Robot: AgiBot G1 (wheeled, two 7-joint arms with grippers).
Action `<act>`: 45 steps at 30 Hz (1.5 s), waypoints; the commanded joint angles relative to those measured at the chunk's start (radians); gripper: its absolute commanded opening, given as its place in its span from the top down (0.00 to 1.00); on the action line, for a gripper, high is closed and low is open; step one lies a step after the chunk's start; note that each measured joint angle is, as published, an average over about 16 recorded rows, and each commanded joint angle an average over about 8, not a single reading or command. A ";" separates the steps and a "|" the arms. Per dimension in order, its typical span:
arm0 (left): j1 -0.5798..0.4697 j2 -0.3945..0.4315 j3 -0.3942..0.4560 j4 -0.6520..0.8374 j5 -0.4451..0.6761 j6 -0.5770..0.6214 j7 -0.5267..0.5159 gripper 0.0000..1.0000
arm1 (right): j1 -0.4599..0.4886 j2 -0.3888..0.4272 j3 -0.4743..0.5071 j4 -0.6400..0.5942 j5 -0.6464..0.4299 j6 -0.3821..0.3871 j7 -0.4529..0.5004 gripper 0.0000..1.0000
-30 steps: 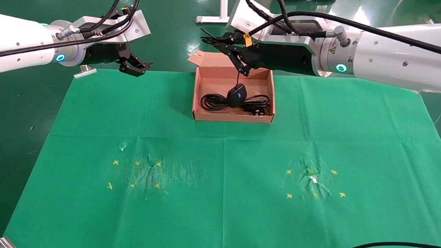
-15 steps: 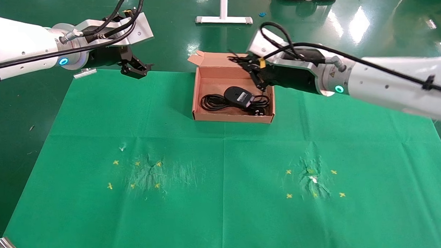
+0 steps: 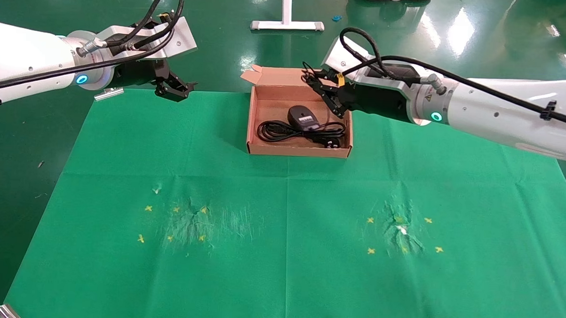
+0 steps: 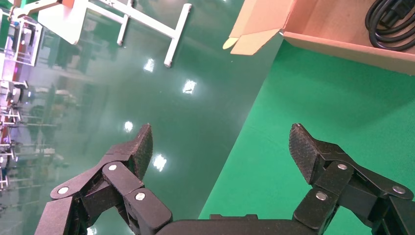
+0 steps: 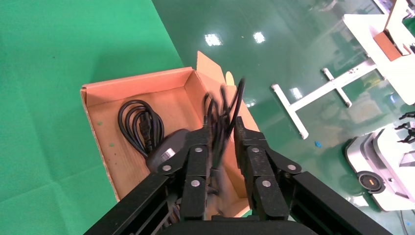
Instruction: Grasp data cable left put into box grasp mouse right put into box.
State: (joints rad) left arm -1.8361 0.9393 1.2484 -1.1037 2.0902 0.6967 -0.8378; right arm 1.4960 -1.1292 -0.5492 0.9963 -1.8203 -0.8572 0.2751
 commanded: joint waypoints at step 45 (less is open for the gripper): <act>0.008 -0.002 -0.010 0.002 -0.019 0.008 0.009 0.00 | -0.231 0.290 0.149 0.166 0.604 -0.360 -0.048 0.00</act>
State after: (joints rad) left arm -1.8161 0.9317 1.2226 -1.1046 2.0499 0.7175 -0.8188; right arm 1.2649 -0.8397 -0.4007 1.1620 -1.2167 -1.2167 0.2270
